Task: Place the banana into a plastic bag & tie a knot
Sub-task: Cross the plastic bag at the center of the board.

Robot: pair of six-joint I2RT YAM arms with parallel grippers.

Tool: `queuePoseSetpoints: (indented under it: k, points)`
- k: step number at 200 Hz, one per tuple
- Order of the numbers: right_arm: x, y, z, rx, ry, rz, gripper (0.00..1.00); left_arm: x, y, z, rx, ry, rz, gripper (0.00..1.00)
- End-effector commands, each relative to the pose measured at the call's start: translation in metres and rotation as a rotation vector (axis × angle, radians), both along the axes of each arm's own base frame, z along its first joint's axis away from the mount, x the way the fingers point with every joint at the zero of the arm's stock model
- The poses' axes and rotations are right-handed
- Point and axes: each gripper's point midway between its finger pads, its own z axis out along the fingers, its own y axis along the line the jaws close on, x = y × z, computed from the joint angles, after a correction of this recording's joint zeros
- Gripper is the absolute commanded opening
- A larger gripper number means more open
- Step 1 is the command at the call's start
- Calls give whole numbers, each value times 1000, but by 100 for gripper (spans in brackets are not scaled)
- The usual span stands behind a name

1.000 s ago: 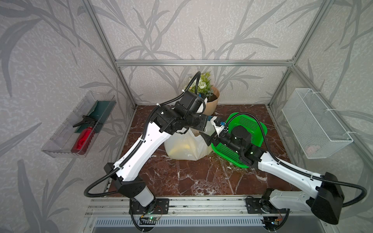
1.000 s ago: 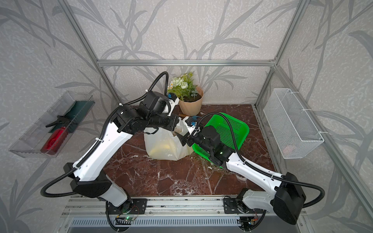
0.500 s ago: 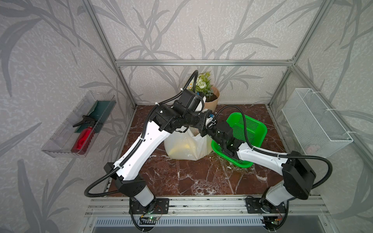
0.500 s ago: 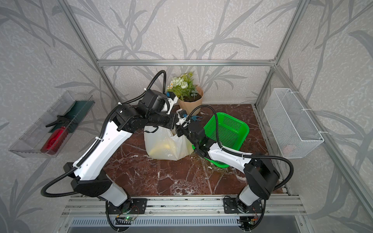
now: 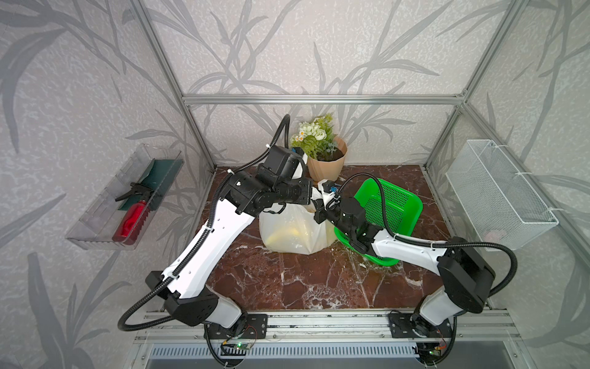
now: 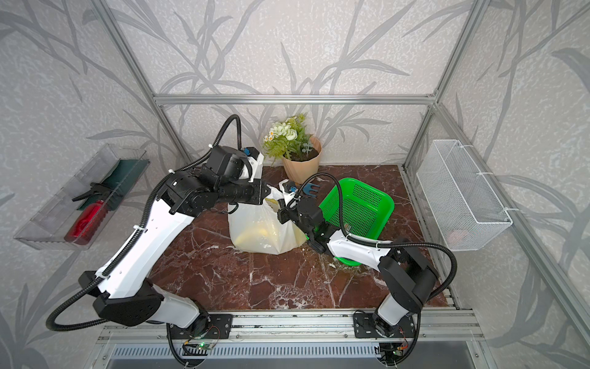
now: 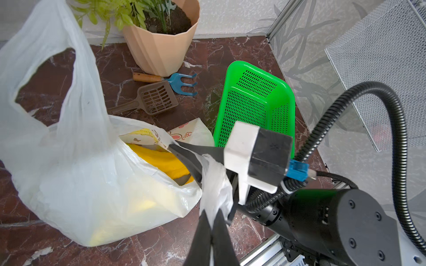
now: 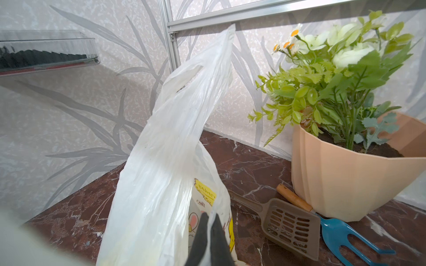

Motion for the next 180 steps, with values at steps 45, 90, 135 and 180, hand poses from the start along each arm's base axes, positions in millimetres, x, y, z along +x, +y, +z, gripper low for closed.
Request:
queuePoseSetpoints:
  k: [45, 90, 135, 180]
  points:
    - [-25, -8, 0, -70, 3, 94, 25, 1, 38, 19, -102, -61, 116, 0]
    - [-61, -13, 26, -99, 22, 228, 67, -5, 43, 17, -124, -58, 116, 0]
    - [-80, -43, 82, 42, 90, 286, 71, -13, 52, 15, -124, -59, 127, 0]
    - [-29, -25, 118, 149, 97, 266, 65, -16, 54, 11, -141, -63, 129, 0]
